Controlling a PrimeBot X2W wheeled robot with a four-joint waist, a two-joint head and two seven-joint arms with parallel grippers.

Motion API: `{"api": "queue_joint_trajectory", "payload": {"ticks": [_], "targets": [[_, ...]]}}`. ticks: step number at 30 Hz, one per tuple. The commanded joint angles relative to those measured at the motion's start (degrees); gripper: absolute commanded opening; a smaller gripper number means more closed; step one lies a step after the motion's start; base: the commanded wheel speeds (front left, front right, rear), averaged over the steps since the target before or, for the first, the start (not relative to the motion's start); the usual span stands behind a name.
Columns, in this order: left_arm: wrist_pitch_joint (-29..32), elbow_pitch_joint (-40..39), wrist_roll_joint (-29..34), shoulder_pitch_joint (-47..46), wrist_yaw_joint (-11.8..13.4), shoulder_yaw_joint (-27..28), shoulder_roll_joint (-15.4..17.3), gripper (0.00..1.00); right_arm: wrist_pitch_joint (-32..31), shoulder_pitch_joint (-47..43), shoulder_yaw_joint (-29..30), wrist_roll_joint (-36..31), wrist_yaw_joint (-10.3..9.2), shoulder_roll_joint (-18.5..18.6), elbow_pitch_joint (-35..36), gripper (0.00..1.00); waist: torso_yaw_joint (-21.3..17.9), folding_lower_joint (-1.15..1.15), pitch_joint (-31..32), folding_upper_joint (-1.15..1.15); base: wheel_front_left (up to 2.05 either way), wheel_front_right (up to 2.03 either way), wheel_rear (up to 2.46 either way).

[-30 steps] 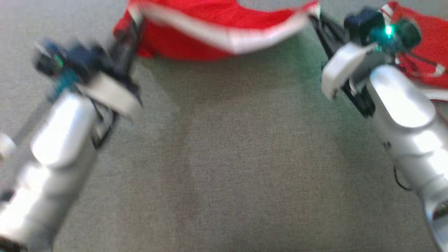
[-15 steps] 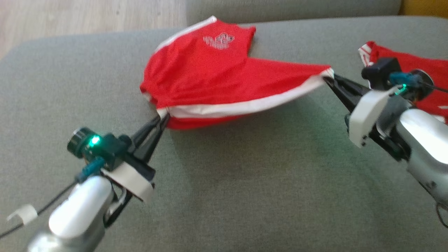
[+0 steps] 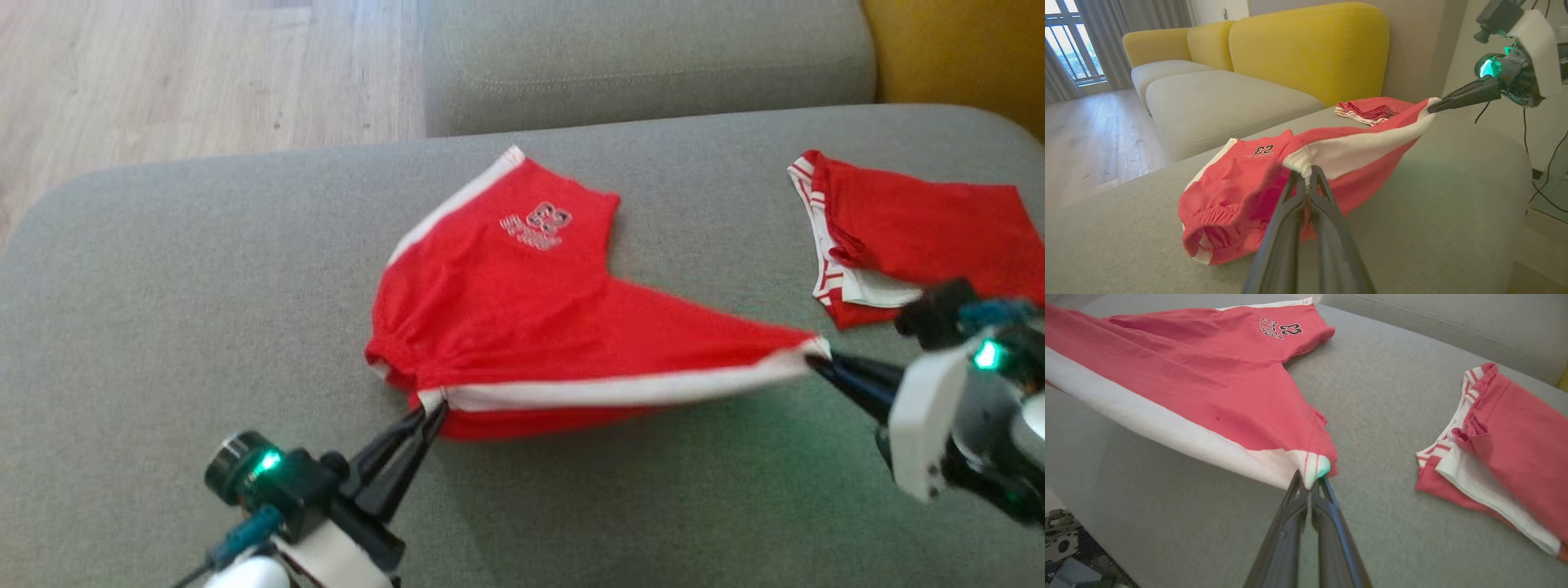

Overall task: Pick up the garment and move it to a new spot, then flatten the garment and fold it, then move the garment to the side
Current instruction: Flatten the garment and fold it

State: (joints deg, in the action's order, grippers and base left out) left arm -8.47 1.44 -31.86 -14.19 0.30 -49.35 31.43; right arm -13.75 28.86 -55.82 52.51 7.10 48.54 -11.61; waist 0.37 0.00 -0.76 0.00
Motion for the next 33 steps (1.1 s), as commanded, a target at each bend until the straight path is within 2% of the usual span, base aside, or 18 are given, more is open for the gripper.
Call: {"api": "queue_joint_trajectory", "payload": {"ticks": [1,5,12,19,24,33], "targets": [[0.3,-3.2,-0.2,-1.9,1.0,2.4,2.3,0.0,-0.7,-1.2,2.1,0.7,0.39,3.3,3.1,0.0,0.0,0.0,0.2,0.0,0.0,0.0,0.0],[1.4,-6.0,-0.6,-1.9,2.4,3.2,2.9,0.0,-2.1,-2.1,6.5,-0.8,0.39,4.6,6.1,0.0,0.4,0.0,-0.1,0.0,0.0,0.0,0.0],[2.5,-7.1,-0.9,-5.4,2.9,5.1,3.1,0.0,-4.0,1.2,12.4,-5.1,0.39,1.4,7.5,0.0,2.4,0.0,-3.3,0.0,0.0,0.0,0.0],[4.0,-4.6,-2.0,-11.8,2.2,7.2,1.7,0.0,-6.4,10.6,15.6,-10.1,0.39,-2.7,5.7,0.0,6.9,0.0,-10.3,0.0,0.0,0.0,0.0],[4.4,-0.5,-1.9,-15.8,0.3,6.4,-0.5,0.0,-7.7,18.6,13.5,-12.5,0.39,-5.3,1.2,0.0,10.5,0.0,-14.0,0.0,0.0,0.0,0.0],[3.3,7.2,-2.1,-19.3,-2.3,4.1,-5.6,0.0,-8.3,29.4,3.2,-12.8,0.39,-7.9,-9.5,0.0,16.5,0.0,-18.2,0.0,0.0,0.0,0.0]]}}
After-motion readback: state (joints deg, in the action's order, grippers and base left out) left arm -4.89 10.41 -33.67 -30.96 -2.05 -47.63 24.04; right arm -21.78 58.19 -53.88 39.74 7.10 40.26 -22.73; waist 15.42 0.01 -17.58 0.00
